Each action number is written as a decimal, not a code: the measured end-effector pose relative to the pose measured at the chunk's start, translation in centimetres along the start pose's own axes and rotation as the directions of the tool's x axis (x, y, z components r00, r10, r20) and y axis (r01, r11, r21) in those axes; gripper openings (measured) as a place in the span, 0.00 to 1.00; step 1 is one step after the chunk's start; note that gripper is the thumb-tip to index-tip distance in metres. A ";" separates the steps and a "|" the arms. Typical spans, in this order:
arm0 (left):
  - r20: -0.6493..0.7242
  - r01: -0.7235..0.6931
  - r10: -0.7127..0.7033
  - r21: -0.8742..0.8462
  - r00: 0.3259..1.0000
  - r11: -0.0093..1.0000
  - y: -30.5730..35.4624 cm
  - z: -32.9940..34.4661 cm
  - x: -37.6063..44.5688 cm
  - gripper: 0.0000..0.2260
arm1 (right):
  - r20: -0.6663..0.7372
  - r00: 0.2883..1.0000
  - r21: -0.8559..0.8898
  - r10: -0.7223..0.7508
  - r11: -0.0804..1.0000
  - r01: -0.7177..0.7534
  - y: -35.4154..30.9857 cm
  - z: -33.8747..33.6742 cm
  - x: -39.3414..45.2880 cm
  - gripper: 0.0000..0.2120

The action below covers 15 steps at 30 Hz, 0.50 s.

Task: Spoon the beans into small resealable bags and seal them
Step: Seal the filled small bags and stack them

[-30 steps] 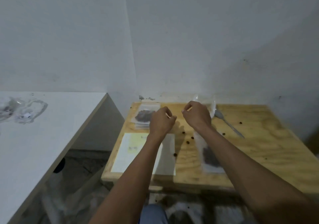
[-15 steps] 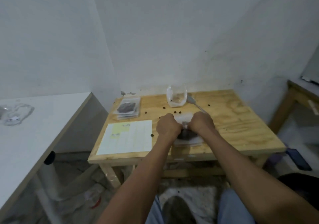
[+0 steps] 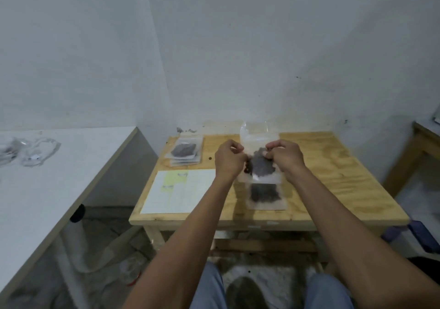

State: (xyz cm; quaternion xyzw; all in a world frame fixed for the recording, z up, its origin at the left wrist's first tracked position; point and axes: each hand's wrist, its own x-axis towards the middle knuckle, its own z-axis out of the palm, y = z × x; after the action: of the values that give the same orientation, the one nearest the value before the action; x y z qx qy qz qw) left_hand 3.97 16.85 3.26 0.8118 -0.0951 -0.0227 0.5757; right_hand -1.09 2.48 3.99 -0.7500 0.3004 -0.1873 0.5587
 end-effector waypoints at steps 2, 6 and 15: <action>0.004 -0.015 0.016 -0.118 1.000 0.993 -0.2 -2.2 1.0 0.10 | -0.002 0.999 0.126 -0.049 0.991 0.049 -0.7 0.7 0.4 0.09; -0.109 0.067 -0.066 0.007 0.992 0.998 -3.2 -7.4 3.3 0.14 | -0.007 0.989 0.193 -0.151 0.970 0.149 -2.0 2.8 0.4 0.07; -0.282 0.325 -0.223 0.395 0.933 0.859 -9.8 -12.7 4.6 0.20 | 0.148 0.943 0.198 -0.299 0.943 0.268 -2.3 7.8 0.8 0.10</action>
State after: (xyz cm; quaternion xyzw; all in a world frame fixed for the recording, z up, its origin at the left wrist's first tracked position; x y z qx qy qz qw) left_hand 11.60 30.97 -1.37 0.9221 0.0857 0.0098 0.3773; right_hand 4.84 8.05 3.73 -0.7470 0.1209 -0.2246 0.6139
